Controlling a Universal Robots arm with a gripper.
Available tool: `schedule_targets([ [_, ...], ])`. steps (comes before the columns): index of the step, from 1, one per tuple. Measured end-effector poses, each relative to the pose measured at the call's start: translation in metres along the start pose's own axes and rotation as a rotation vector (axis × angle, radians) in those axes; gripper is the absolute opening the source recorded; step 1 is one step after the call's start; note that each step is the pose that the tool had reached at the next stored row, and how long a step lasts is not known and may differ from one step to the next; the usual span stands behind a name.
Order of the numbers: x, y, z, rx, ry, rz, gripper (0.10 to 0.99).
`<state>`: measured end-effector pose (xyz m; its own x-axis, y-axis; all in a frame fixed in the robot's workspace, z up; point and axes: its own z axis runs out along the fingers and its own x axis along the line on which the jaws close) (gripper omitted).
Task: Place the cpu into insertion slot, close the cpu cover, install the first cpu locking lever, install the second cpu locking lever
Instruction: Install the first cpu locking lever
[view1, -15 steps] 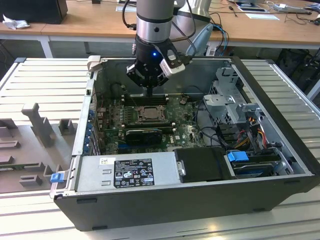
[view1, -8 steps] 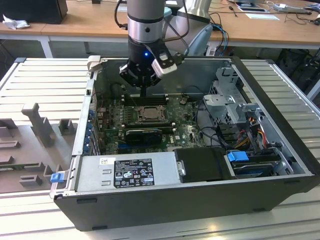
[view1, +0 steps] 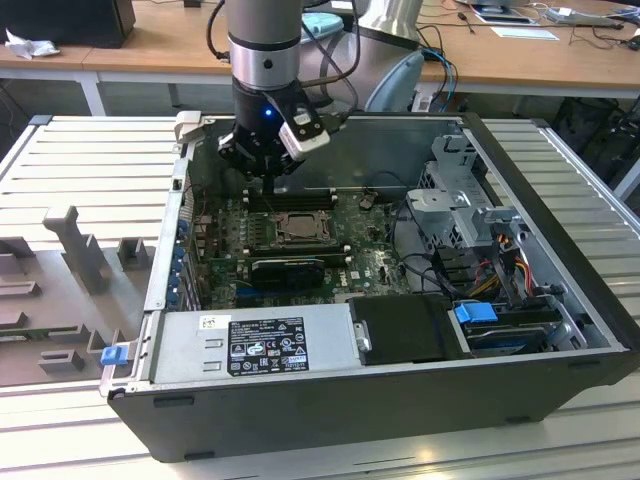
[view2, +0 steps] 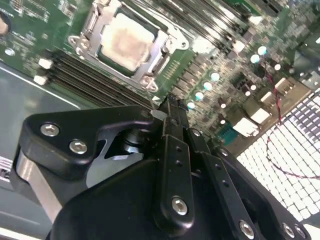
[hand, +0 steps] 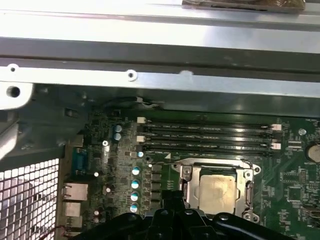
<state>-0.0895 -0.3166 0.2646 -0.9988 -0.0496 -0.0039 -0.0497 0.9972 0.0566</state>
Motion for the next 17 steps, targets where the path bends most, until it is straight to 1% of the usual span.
schedule_targets([
  [5, 0.0146, 0.0006, 0.0025, -0.001, -0.0004, -0.001, 0.106],
  [8, 0.0189, 0.0011, 0.0038, -0.002, -0.0002, -0.001, 0.106],
  [10, 0.0219, 0.0026, 0.0053, -0.002, -0.0001, -0.001, 0.106],
  [14, 0.0229, 0.0064, 0.0073, -0.005, -0.0003, -0.001, 0.106],
  [15, 0.0229, 0.0097, 0.0076, -0.006, -0.0004, -0.001, 0.106],
  [17, 0.023, 0.0136, 0.0081, -0.007, -0.0005, -0.001, 0.106],
])
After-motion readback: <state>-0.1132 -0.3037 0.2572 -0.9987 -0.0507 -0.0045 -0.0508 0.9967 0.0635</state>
